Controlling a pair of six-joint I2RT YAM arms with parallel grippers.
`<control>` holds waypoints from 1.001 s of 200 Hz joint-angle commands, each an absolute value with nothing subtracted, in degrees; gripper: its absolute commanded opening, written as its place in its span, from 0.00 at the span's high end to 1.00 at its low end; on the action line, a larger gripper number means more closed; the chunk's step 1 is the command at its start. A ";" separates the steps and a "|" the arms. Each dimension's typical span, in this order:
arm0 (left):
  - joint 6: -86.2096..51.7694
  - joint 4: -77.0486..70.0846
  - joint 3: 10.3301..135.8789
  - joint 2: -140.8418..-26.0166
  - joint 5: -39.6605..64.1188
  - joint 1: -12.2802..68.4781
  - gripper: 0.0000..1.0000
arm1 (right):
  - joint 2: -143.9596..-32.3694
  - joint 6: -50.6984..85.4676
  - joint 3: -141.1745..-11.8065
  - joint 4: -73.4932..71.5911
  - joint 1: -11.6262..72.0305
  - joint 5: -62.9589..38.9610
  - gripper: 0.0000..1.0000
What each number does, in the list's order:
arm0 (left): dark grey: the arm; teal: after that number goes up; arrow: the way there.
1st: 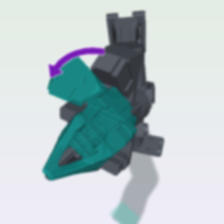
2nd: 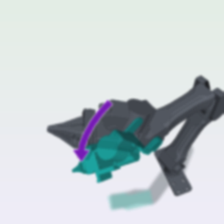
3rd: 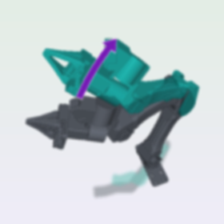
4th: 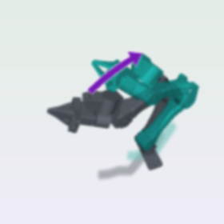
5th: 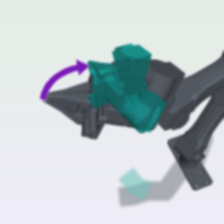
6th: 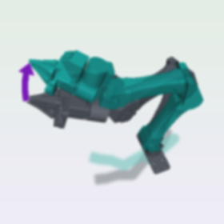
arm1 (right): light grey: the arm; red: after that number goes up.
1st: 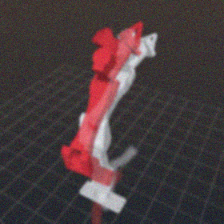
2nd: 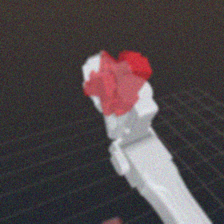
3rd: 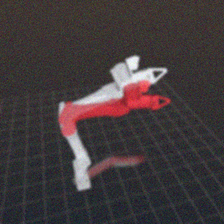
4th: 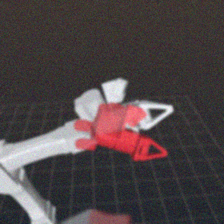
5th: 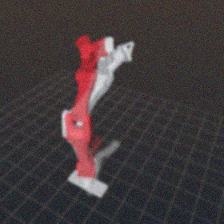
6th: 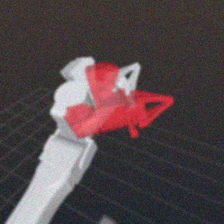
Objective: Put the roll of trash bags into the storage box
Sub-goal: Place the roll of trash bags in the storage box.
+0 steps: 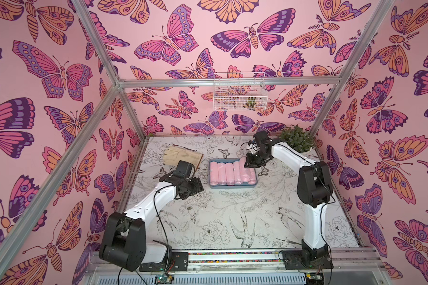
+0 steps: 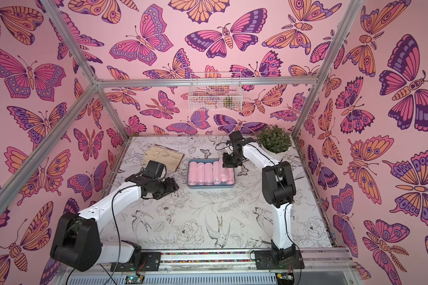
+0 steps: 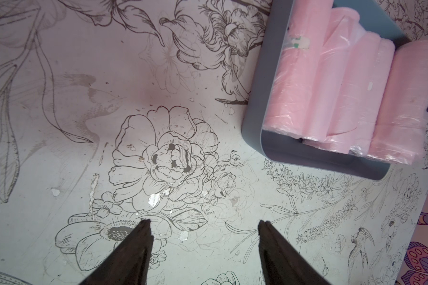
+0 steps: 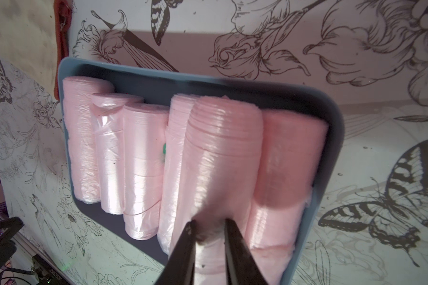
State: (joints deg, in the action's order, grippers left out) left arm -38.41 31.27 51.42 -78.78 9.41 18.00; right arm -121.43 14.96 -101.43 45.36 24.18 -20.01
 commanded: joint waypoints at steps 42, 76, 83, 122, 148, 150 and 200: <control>-38.32 30.94 50.98 -78.49 9.23 17.67 0.28 | -124.52 15.17 -98.23 45.35 24.37 -18.12 0.76; -38.32 30.94 50.98 -78.49 9.24 17.67 0.28 | -125.31 15.12 -97.73 45.22 24.35 -17.73 0.76; -38.39 30.94 51.06 -78.55 9.31 17.67 0.28 | -125.50 15.19 -97.76 45.18 24.30 -17.66 0.76; -38.32 30.94 50.98 -78.36 9.21 17.67 0.28 | -126.11 15.29 -97.08 45.26 24.08 -17.30 0.76; -38.31 30.94 50.89 -78.33 9.23 17.67 0.28 | -126.29 15.36 -96.60 45.24 23.85 -16.99 0.76; -38.32 30.94 50.89 -78.38 9.29 17.67 0.28 | -126.27 15.38 -96.59 45.19 23.83 -17.01 0.76; -38.24 30.92 50.80 -78.13 9.05 17.67 0.28 | -125.61 15.53 -96.24 45.00 23.54 -17.22 0.76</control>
State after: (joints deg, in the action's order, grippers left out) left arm -38.41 31.27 51.42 -78.78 9.41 18.00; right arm -121.49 15.14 -99.02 42.50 23.79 -20.67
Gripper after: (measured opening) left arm 0.721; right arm 0.238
